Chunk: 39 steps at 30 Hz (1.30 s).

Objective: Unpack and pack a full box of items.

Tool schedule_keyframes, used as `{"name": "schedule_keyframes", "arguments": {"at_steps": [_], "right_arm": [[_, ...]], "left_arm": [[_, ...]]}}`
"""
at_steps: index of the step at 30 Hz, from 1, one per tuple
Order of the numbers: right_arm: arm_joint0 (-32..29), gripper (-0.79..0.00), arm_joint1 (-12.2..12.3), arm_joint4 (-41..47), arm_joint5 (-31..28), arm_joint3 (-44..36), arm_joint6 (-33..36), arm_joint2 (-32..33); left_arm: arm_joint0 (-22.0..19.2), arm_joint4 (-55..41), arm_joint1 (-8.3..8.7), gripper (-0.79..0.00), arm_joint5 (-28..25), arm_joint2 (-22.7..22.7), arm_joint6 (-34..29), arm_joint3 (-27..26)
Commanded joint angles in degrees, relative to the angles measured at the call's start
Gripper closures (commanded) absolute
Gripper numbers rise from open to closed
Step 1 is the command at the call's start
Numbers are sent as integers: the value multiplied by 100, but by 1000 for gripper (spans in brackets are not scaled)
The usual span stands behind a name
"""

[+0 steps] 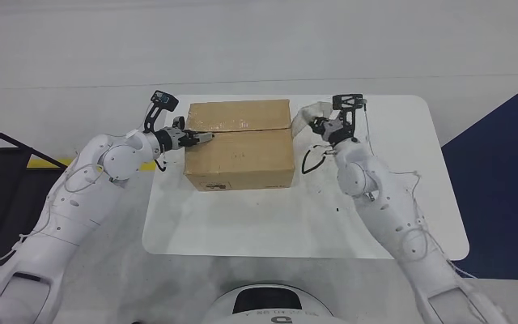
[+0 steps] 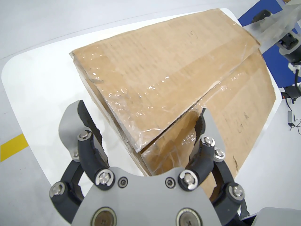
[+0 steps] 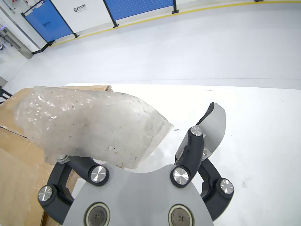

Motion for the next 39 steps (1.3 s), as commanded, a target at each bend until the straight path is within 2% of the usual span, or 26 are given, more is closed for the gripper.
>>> {"name": "schedule_keyframes", "arguments": {"at_steps": [1, 6, 13, 17, 20, 26, 31, 39], "right_arm": [[-162, -785, 11, -87, 210, -307, 60, 89], [-438, -785, 42, -581, 572, -854, 462, 193], [-302, -785, -32, -1678, 1045, -1181, 1240, -288], [-260, -785, -85, -1770, 1082, -1190, 1322, -372], [-278, -785, -107, -1843, 1088, -1199, 1343, -359], [-396, -785, -129, -2120, 1187, -1339, 1446, -281], [-425, -785, -156, -2518, 1211, -1540, 1717, -335], [205, -785, -385, -2922, 1106, -1359, 2411, -1064]], "left_arm": [[0, 0, 0, -785, 0, 0, 0, 0], [0, 0, 0, -785, 0, 0, 0, 0], [32, 7, -3, -785, 35, -29, 109, -51], [187, 199, 10, -785, 272, -207, 479, -258], [205, 410, -2, -785, 495, -230, 479, -317], [8, 723, -158, -785, 650, 168, 165, -141], [-36, 585, -276, -785, 716, 291, 302, 109], [156, 479, -287, -785, 804, 12, 629, 41]]}}
